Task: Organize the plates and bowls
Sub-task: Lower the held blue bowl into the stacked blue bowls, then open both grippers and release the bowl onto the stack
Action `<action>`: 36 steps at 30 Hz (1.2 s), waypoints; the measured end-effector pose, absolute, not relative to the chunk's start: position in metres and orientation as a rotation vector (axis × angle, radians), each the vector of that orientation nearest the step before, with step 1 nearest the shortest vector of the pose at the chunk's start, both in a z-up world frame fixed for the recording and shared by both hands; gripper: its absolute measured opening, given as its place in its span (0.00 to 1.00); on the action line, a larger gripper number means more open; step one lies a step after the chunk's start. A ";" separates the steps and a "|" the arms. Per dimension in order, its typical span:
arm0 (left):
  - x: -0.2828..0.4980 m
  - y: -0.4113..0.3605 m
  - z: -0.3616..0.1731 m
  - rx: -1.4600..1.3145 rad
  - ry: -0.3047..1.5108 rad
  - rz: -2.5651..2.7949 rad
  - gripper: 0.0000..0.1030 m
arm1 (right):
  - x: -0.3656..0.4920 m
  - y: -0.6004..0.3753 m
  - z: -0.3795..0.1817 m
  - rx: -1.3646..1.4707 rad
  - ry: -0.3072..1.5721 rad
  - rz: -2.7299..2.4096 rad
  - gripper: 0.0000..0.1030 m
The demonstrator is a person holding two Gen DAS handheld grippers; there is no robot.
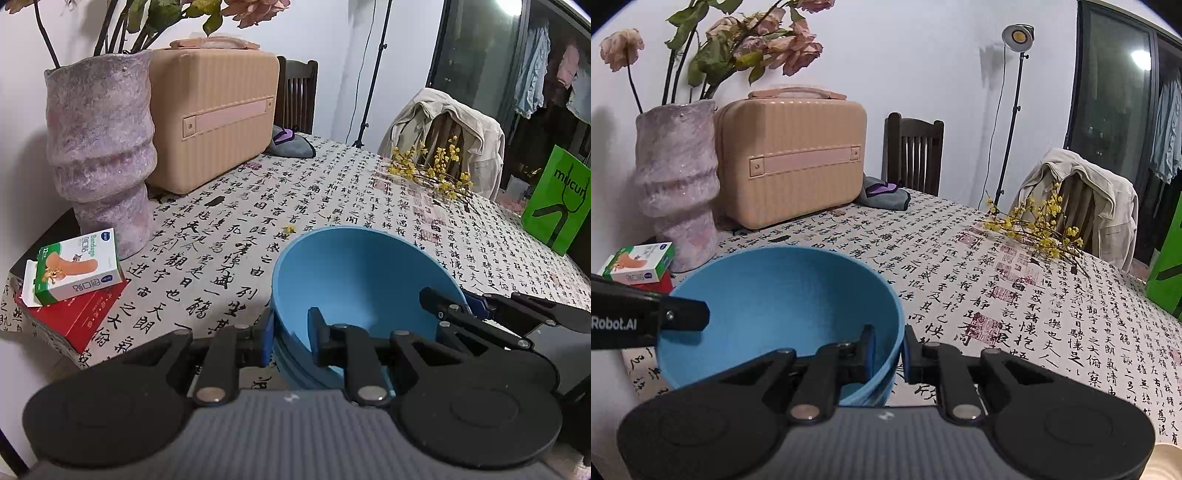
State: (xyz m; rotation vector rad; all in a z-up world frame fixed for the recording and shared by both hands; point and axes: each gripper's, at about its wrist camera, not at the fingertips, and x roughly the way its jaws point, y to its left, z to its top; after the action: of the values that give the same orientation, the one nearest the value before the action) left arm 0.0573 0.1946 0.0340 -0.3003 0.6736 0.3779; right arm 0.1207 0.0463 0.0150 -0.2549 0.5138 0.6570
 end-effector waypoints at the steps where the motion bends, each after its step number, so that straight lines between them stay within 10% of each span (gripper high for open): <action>1: 0.057 0.195 0.034 -0.306 0.670 0.376 0.19 | 0.122 0.045 0.015 -0.243 0.517 0.663 0.15; 5: 0.048 0.196 0.037 -0.317 0.603 0.372 0.51 | 0.124 0.035 0.019 -0.182 0.521 0.688 0.19; 13: 0.021 0.196 0.047 -0.347 0.445 0.348 1.00 | 0.120 0.000 0.026 -0.054 0.491 0.740 0.85; 16: 0.008 0.195 0.046 -0.360 0.389 0.313 1.00 | 0.116 -0.018 0.025 -0.012 0.492 0.764 1.00; 36: -0.067 0.163 0.002 -0.441 0.315 0.324 1.00 | 0.059 -0.096 -0.008 0.069 0.479 0.785 1.00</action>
State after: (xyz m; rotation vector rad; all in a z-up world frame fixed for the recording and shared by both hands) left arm -0.0675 0.1634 0.0022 -0.4407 0.3155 0.3244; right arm 0.0586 -0.0961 -0.0084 0.0692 0.4792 0.7845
